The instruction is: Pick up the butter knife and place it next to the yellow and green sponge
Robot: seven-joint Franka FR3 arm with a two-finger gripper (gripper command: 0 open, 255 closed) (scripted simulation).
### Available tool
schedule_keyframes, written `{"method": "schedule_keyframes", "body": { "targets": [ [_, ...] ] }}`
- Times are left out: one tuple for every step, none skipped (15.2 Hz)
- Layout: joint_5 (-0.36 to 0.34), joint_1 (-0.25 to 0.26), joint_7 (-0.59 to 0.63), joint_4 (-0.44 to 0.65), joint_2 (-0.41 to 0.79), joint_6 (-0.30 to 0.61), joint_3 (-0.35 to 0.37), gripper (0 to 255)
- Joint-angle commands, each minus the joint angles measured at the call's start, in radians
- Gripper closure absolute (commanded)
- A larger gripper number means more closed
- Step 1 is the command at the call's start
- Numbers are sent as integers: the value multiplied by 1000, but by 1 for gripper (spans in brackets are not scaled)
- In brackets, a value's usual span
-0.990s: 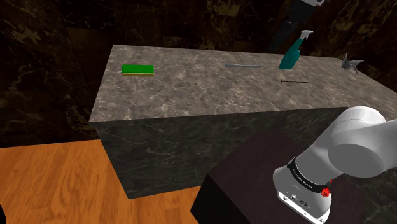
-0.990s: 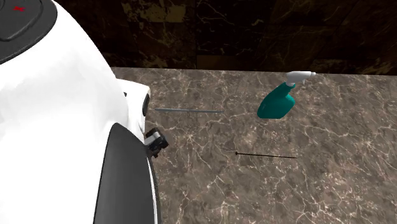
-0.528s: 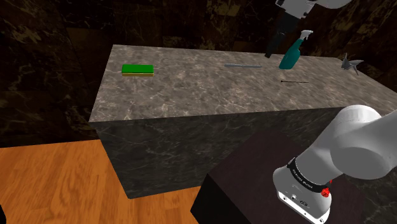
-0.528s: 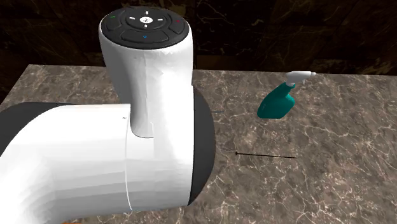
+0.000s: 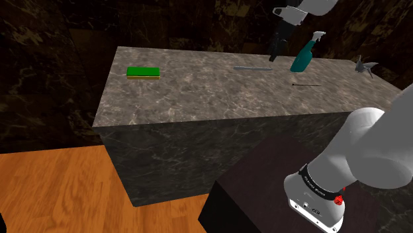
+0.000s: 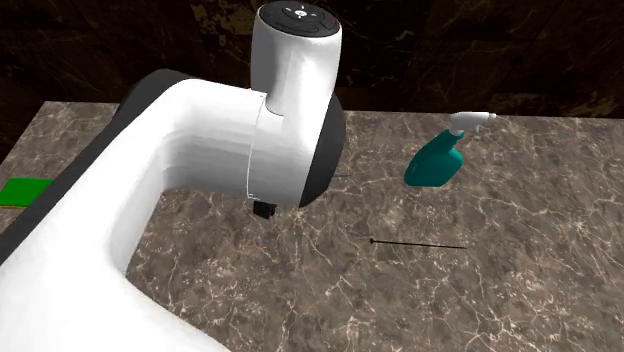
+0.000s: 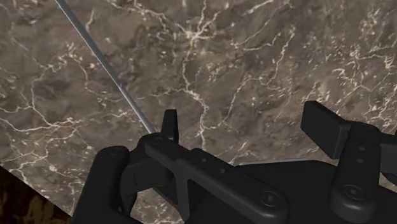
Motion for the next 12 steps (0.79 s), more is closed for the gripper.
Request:
{"method": "schedule_keyframes", "body": {
  "targets": [
    [95, 1, -154, 53, 117, 8, -31, 0],
    [146, -12, -224, 91, 180, 0, -34, 0],
    [193, -32, -289, 131, 241, -10, -29, 0],
    [235, -57, -349, 172, 299, -22, -17, 0],
    [272, -85, -403, 215, 354, -34, -1, 0],
    [304, -114, -451, 260, 405, -46, 18, 0],
    [330, -144, -495, 306, 454, -59, 38, 0],
    [353, -173, -535, 353, 501, -72, 59, 0],
    [373, -201, -572, 402, 547, -85, 79, 0],
    [377, -209, -580, 415, 558, -88, 86, 0],
    [380, -209, -582, 407, 562, -77, 89, 0],
    [384, -208, -585, 399, 566, -67, 92, 0]
  ]
}}
